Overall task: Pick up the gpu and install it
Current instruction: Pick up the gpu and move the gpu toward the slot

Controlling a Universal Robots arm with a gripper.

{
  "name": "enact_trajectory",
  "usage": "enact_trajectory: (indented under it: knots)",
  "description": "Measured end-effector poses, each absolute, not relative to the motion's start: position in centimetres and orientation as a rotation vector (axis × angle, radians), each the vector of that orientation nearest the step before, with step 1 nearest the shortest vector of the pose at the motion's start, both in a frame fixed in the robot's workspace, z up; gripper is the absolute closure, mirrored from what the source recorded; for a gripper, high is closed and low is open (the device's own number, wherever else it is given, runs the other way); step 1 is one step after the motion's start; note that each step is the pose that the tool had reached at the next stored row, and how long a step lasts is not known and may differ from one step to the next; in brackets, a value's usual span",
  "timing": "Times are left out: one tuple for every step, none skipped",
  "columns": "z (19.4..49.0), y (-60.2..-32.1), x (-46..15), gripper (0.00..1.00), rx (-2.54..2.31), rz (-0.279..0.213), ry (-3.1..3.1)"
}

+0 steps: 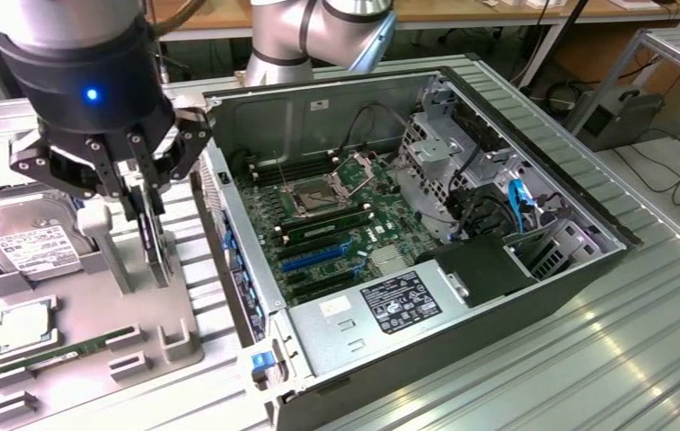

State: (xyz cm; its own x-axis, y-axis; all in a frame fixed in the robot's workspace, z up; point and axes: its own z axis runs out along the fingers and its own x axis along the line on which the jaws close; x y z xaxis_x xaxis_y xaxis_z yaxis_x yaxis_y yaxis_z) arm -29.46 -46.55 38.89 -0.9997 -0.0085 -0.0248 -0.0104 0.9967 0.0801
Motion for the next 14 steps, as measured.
enact_trajectory:
  knots:
    - [39.3, -46.6, -29.3, 0.74, -0.015, 0.125, 3.116]
    - [39.8, -46.8, -29.1, 0.74, -0.015, 0.125, 3.118]
    - [40.2, -46.9, -28.9, 0.74, -0.015, 0.125, 3.120]
    - [41.1, -47.1, -28.3, 0.74, -0.014, 0.126, 3.124]
    - [41.8, -47.4, -27.8, 0.74, -0.014, 0.126, 3.128]
    - [42.3, -47.5, -27.4, 0.74, -0.014, 0.126, 3.130]
    - [42.8, -47.7, -27.0, 0.74, -0.014, 0.126, 3.133]
    - [43.3, -47.8, -26.6, 0.74, -0.014, 0.126, 3.135]
    - [43.8, -47.9, -26.1, 0.74, -0.013, 0.126, 3.138]
    - [44.1, -47.9, -25.6, 0.74, -0.013, 0.126, 3.141]
    - [44.3, -48.0, -25.1, 0.74, -0.013, 0.127, 3.143]
    - [44.5, -48.0, -24.6, 0.74, -0.013, 0.127, 3.146]
    - [44.6, -48.0, -24.2, 0.74, -0.013, 0.127, 3.148]
    - [44.6, -48.0, -23.8, 0.74, -0.013, 0.127, 3.150]
